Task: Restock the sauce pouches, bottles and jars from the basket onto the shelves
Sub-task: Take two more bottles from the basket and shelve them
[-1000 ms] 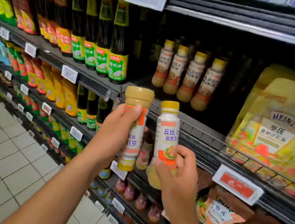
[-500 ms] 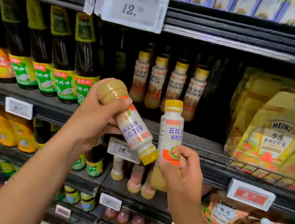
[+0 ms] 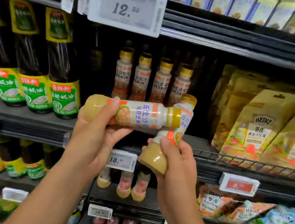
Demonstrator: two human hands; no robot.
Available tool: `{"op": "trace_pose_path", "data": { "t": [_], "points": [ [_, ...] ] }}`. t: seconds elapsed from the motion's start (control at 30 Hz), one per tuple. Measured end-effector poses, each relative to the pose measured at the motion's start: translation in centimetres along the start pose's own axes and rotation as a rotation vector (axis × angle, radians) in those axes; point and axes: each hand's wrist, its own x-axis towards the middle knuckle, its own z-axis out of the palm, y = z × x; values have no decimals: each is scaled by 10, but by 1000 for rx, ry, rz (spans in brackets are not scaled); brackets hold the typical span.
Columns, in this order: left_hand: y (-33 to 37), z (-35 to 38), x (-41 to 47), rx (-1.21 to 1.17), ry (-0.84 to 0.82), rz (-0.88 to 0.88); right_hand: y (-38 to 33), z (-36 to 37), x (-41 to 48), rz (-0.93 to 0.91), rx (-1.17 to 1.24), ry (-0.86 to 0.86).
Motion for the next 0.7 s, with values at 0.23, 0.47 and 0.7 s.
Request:
{"op": "trace_pose_path", "data": {
  "t": [0.23, 0.47, 0.7],
  "points": [
    [-13, 7, -1, -62, -40, -10, -11, 17, 15, 26, 129, 30],
    [-3, -5, 5, 453, -264, 49, -14, 20, 25, -26, 92, -4],
    [19, 2, 20, 936, -410, 93, -25, 20, 44, -111, -170, -5]
  ]
}}
